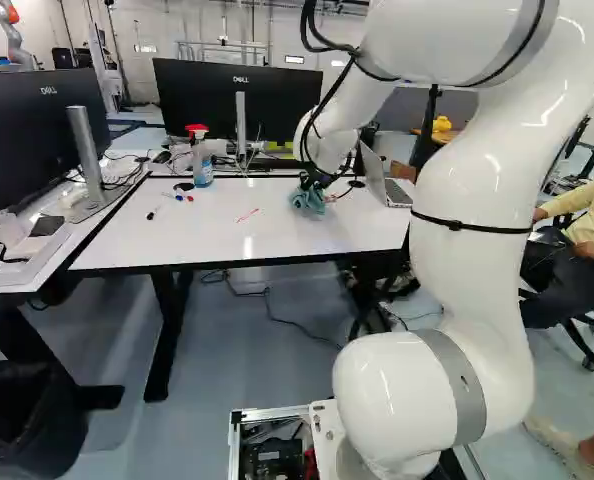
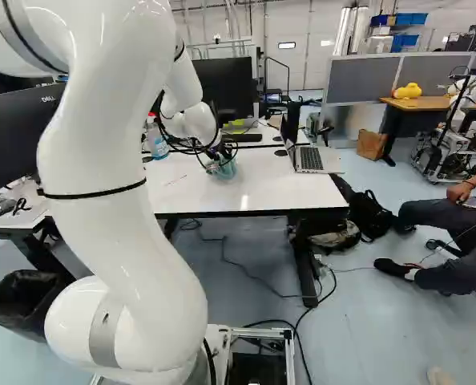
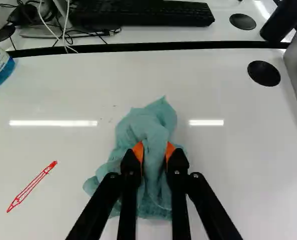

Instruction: Clean the table with the green towel

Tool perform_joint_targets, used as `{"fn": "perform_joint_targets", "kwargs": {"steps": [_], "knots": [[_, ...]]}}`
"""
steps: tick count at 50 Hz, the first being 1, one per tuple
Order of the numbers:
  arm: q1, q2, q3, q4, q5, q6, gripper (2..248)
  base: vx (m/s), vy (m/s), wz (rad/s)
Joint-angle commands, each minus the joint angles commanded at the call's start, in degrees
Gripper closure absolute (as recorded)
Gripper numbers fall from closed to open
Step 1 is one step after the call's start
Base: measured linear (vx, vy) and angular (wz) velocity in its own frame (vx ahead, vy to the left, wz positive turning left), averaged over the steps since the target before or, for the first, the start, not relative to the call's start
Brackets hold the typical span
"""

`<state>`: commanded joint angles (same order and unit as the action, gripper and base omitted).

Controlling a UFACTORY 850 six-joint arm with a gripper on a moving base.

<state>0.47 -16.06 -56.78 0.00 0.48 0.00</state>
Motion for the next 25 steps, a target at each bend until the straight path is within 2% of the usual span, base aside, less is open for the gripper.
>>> {"fn": "perform_joint_targets", "kwargs": {"steps": [11,25], "knots": [[-0.7,3.9,3.0,0.0,-1.2,0.0,185,0.000,0.000,0.000],[-1.0,5.7,4.9,0.0,-2.5,0.0,185,0.000,0.000,0.000]]}}
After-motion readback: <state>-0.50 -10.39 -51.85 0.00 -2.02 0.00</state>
